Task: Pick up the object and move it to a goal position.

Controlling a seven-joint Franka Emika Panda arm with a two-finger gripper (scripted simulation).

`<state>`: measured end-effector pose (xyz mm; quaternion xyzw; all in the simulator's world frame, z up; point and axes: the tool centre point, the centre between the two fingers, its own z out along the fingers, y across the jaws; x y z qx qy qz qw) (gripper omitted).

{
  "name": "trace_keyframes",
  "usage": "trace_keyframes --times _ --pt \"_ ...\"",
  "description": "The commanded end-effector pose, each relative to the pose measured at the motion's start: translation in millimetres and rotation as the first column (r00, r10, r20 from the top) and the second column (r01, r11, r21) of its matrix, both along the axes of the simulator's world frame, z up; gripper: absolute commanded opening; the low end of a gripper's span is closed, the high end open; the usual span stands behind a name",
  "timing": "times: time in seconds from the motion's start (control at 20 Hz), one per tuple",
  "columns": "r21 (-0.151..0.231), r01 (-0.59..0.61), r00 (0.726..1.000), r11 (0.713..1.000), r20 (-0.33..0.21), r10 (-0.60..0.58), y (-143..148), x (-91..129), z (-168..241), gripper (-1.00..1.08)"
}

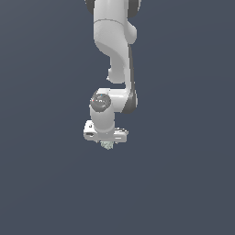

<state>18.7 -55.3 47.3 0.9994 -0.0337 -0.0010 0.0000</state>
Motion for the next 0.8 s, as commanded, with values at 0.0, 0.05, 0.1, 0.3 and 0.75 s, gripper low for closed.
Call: trace_keyframes --times 0.0,0.05,0.1,0.3,0.75 --pt "0.0 0.0 1.0 1.0 0.002 0.0 -0.1 1.2 -1.7 1.0" --pt "0.0 0.0 1.0 1.0 0.002 0.0 -0.1 1.2 -1.7 -1.0" --pt "0.0 0.0 1.0 1.0 0.002 0.0 -0.1 1.2 -1.7 -1.0" --pt "0.0 0.0 1.0 1.0 0.002 0.0 -0.1 1.2 -1.7 -1.0" --pt "0.0 0.001 1.0 1.0 0.003 -0.001 -1.2 0.2 2.3 -1.0"
